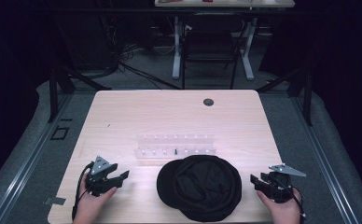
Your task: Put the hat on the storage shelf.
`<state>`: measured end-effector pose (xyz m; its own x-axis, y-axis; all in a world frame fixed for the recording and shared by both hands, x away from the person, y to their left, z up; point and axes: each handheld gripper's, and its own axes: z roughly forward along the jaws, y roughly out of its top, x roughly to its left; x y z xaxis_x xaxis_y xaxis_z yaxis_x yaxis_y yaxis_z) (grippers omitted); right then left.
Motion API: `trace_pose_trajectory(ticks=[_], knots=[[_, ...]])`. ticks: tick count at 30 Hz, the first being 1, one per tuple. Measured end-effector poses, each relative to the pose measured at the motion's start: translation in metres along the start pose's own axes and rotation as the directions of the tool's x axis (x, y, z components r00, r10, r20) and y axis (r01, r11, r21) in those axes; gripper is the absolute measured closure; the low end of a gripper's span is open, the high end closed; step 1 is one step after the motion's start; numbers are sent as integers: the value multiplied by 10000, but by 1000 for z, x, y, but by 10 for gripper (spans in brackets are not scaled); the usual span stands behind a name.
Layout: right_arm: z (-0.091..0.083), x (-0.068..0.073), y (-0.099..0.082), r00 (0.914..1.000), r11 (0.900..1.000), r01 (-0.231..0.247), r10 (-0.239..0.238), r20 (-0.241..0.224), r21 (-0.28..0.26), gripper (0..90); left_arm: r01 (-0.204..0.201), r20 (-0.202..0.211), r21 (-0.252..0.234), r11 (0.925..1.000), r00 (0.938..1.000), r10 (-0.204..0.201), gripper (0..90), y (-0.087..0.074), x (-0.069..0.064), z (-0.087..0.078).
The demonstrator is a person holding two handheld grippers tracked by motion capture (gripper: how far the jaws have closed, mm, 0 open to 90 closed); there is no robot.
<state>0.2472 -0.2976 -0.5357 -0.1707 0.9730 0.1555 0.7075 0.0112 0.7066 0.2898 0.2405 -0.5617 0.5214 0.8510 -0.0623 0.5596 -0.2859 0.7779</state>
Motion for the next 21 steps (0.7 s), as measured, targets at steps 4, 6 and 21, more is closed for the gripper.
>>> trace_pose_trajectory(ticks=[4,6,21], knots=[[-5,7,12,9993,9999,-140,141,-346,22,540,105,23,384,9992,9999,-106,436,-1,-1,4],[-10,13,23,9996,9996,264,-262,-134,133,544,152,22,352,9993,9999,-153,436,-1,-1,5],[-21,26,52,9947,9855,64,111,-1018,1695,672,-32,41,397,9992,10000,30,434,0,-5,5]])
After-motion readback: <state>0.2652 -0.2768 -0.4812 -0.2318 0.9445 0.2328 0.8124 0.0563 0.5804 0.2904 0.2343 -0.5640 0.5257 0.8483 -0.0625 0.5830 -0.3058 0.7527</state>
